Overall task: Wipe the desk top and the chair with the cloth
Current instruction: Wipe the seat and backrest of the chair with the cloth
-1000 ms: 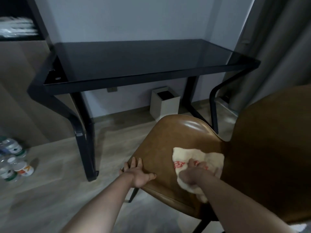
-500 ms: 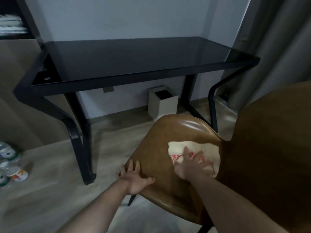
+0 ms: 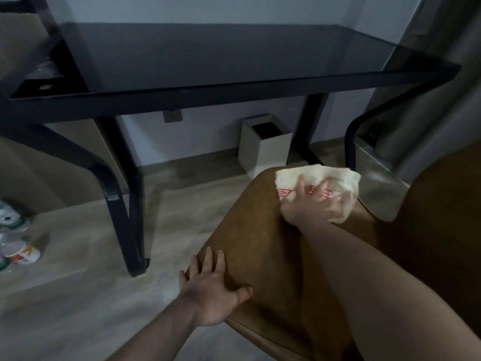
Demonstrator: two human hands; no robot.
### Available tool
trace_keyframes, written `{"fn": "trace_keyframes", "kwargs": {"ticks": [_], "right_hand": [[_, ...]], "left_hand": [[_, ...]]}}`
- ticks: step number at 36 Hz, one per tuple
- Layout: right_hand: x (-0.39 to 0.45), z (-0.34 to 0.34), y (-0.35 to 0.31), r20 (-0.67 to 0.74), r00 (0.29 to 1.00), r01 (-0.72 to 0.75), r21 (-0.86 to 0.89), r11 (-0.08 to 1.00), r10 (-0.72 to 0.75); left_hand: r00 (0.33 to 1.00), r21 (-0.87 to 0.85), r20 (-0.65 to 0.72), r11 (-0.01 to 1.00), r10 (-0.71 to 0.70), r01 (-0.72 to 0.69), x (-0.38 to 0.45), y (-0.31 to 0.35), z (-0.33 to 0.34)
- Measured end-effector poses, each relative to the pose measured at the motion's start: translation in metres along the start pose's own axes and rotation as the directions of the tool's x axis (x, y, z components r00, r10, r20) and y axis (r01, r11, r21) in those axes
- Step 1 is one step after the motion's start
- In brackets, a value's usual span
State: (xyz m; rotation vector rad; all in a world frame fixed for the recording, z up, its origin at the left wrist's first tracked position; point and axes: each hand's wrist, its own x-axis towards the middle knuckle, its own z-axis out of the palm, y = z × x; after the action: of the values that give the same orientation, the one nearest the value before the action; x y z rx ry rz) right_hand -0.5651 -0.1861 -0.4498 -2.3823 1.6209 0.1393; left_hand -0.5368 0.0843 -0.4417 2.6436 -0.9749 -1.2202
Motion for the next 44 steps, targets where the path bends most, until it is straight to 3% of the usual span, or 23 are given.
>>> {"fn": "trace_keyframes", "kwargs": {"ticks": [3, 7, 10, 17, 21, 23, 25, 35, 44], "right_hand": [[-0.01, -0.001, -0.029, 0.126, 0.974, 0.201, -0.08, 0.976, -0.19], [-0.047, 0.008, -0.074, 0.357, 0.854, 0.472, -0.225, 0.853, -0.378], [-0.073, 0.016, -0.076, 0.393, 0.791, 0.575, -0.214, 0.79, -0.469], [-0.079, -0.009, 0.012, 0.259, 0.874, 0.457, -0.157, 0.875, -0.41], [-0.075, -0.031, 0.081, 0.267, 0.956, 0.177, -0.183, 0.967, -0.124], [-0.082, -0.038, 0.093, 0.302, 0.952, 0.008, -0.149, 0.989, 0.038], [-0.1, -0.039, 0.087, 0.325, 0.939, -0.066, -0.148, 0.987, 0.112], [-0.182, 0.006, 0.067, 0.355, 0.935, 0.057, -0.149, 0.987, -0.001], [-0.14, 0.013, 0.041, 0.318, 0.947, 0.078, -0.079, 0.994, -0.049]], "left_hand": [[1.0, 0.005, -0.004, 1.0, -0.001, 0.001, 0.0, 0.0, -0.001], [1.0, 0.003, -0.025, 1.0, -0.006, 0.006, -0.003, 0.002, -0.001], [1.0, 0.0, -0.024, 1.0, -0.009, 0.009, -0.007, 0.005, -0.002], [0.999, 0.005, -0.002, 0.999, -0.032, 0.032, -0.013, 0.009, -0.007], [0.999, -0.01, 0.006, 0.999, -0.037, 0.037, -0.019, 0.01, -0.007], [1.0, -0.005, -0.004, 1.0, -0.03, 0.03, -0.021, 0.011, -0.006], [1.0, 0.003, -0.009, 1.0, -0.029, 0.029, -0.023, 0.011, -0.005], [0.997, -0.007, -0.078, 1.0, -0.026, 0.025, -0.021, 0.008, 0.002], [0.991, -0.014, -0.134, 1.0, -0.024, 0.022, -0.01, 0.005, 0.006]]}}
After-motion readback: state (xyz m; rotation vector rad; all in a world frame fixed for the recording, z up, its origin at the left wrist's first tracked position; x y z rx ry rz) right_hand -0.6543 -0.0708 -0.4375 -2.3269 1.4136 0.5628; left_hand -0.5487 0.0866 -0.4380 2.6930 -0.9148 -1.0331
